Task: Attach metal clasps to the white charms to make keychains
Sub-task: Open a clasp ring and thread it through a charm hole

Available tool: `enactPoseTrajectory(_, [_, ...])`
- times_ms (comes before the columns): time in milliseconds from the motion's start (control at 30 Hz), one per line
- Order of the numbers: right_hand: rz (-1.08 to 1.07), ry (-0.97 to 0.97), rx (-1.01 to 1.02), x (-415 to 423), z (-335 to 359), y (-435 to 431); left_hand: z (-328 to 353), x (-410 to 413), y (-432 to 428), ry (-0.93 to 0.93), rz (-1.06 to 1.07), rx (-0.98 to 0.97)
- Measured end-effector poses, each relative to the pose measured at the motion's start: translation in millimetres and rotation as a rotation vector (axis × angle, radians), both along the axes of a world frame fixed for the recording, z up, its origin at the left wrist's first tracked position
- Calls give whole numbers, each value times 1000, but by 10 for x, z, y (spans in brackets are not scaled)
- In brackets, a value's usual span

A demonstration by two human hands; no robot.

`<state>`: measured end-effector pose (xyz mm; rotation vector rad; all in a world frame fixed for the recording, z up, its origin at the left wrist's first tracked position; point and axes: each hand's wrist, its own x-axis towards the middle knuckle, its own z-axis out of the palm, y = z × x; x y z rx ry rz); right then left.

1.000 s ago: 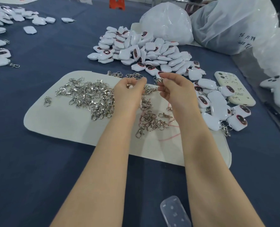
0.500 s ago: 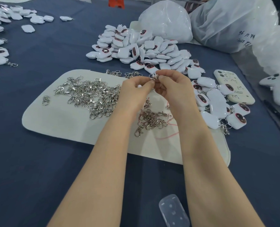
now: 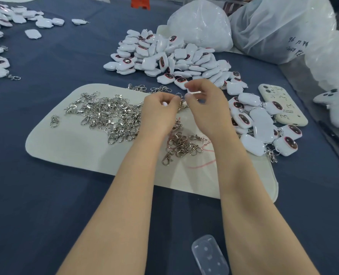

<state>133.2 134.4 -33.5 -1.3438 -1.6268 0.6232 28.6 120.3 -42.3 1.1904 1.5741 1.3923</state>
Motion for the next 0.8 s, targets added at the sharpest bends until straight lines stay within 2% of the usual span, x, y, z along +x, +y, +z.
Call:
enactPoseTrajectory(100, [60,-57,17,-50,-8,-22,-9,1,3,167,3,23])
enactPoseTrajectory(233, [46,13,-38,-60,-20,-24,-14,24,0,292,39,44])
enactPoseTrajectory(367, [80,98,-118,-49,-11,-45,-24,39,8,274,41,64])
enactPoseTrajectory(567, [73,4,-61,-57,-3,-25,-54,39,16,235,51,62])
enactPoseTrajectory(700, [8,97,-77,-69,-24,-11,-24,36,7,91,15,87])
enactPoseTrajectory(800, [-57,196,-117,-60,-28,11,-13,32,-17,76,-33,114])
